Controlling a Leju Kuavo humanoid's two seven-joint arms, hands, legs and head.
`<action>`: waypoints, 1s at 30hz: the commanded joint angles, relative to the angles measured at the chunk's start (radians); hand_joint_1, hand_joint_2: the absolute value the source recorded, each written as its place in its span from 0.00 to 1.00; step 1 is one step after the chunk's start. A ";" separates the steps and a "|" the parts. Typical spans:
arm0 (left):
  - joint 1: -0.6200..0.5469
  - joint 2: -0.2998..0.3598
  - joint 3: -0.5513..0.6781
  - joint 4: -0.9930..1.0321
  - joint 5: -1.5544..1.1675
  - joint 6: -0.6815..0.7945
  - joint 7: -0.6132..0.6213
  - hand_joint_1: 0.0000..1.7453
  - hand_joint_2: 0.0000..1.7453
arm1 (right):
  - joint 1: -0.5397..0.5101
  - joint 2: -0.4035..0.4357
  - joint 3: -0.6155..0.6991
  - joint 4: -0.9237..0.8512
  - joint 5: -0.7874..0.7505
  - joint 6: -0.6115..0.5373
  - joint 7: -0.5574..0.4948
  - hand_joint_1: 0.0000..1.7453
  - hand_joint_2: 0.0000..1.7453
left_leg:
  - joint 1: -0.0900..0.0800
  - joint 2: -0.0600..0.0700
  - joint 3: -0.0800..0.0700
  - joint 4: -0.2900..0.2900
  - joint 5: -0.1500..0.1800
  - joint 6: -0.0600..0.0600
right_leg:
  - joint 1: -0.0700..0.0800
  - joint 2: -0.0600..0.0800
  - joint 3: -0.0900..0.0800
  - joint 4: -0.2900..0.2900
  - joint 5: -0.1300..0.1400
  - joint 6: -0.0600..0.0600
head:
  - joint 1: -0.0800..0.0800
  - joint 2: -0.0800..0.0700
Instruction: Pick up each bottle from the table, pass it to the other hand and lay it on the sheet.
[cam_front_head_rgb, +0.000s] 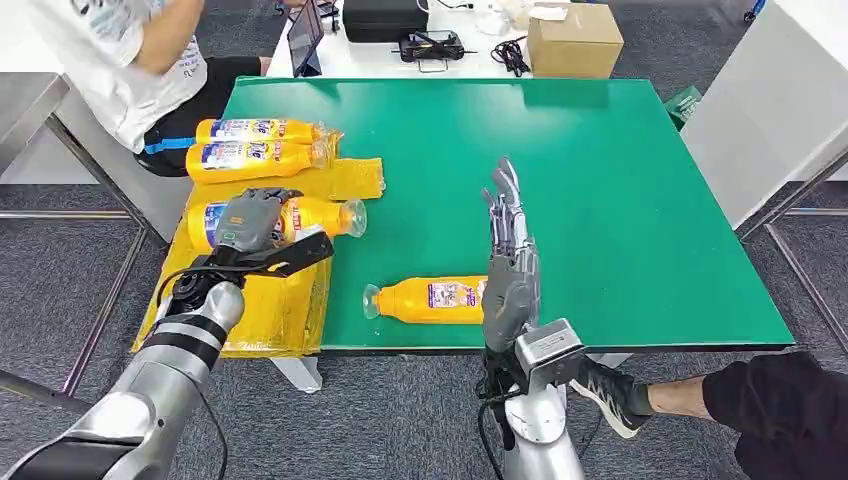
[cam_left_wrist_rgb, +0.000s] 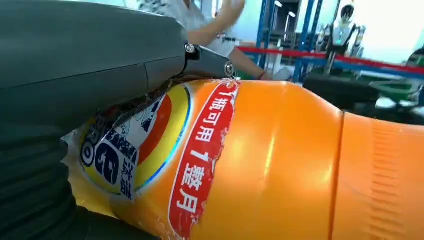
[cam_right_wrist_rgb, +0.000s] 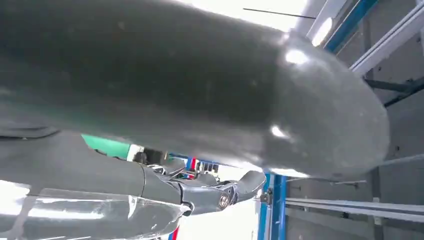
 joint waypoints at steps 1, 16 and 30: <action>-0.132 0.081 -0.097 0.284 0.079 -0.160 -0.022 1.00 1.00 | -0.038 -0.017 0.011 0.111 -0.001 0.026 0.006 0.00 0.00 | 0.001 0.003 0.005 -0.001 -0.002 -0.001 | 0.001 0.003 0.004 -0.001 0.000 -0.002 | 0.000 0.000; -0.112 0.139 -0.080 0.411 0.249 -0.336 -0.052 1.00 1.00 | -0.084 -0.022 0.065 0.292 -0.019 0.045 0.002 0.00 0.00 | 0.001 0.005 0.010 -0.003 -0.003 -0.001 | 0.001 0.005 0.009 -0.002 -0.001 -0.002 | 0.000 0.000; -0.080 0.133 -0.052 0.406 0.322 -0.370 -0.091 0.00 0.00 | -0.095 -0.019 0.072 0.318 -0.021 0.048 0.009 0.00 0.00 | 0.001 0.003 0.008 -0.002 -0.002 -0.001 | 0.000 0.004 0.007 -0.001 -0.001 -0.002 | 0.000 0.000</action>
